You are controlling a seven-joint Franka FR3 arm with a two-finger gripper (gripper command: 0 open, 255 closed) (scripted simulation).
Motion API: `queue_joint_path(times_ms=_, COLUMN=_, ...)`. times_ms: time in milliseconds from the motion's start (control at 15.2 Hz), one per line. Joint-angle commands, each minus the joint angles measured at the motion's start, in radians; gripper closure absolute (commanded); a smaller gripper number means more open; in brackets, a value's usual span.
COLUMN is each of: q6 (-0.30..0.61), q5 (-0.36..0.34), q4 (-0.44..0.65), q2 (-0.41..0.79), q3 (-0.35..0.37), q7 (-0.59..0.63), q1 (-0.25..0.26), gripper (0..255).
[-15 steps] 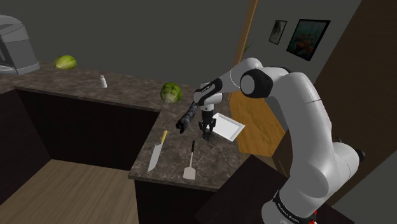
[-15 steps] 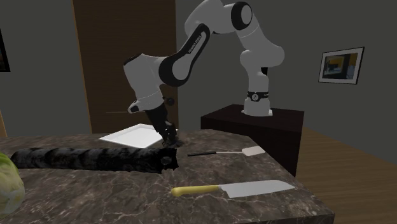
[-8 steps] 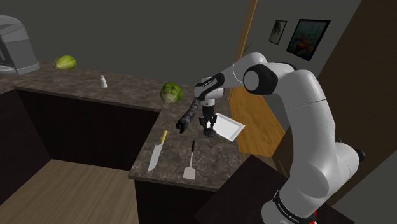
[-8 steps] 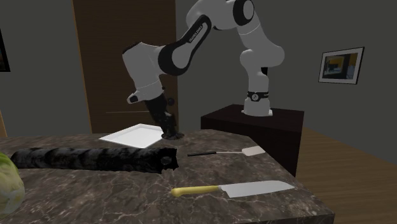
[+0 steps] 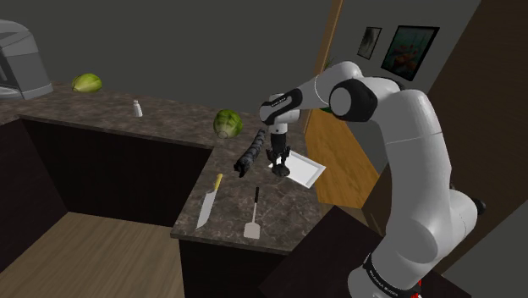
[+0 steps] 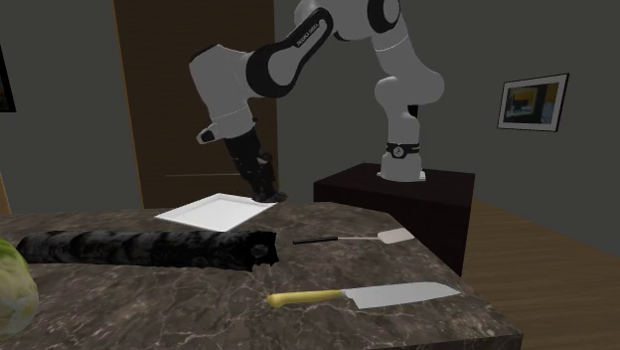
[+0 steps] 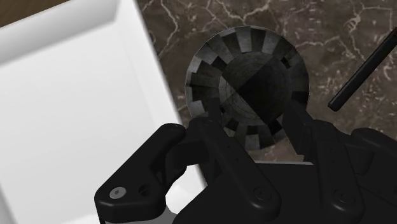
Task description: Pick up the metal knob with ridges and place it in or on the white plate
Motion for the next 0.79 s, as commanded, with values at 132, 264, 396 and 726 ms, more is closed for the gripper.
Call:
queue_joint_path(times_ms=132, q6=-0.047, q5=-0.007, q4=0.086, q2=0.038, q3=-0.016, q7=-0.050, q1=-0.044, gripper=255)
queue_joint_path(times_ms=264, q6=-0.077, q5=-0.011, q4=0.150, q2=0.072, q3=-0.026, q7=-0.083, q1=-0.073, gripper=255)
queue_joint_path(times_ms=396, q6=-0.110, q5=-0.015, q4=0.224, q2=0.111, q3=-0.035, q7=-0.115, q1=-0.103, gripper=255)
queue_joint_path(times_ms=726, q6=-0.220, q5=-0.020, q4=0.470, q2=0.243, q3=-0.052, q7=-0.191, q1=-0.183, gripper=255)
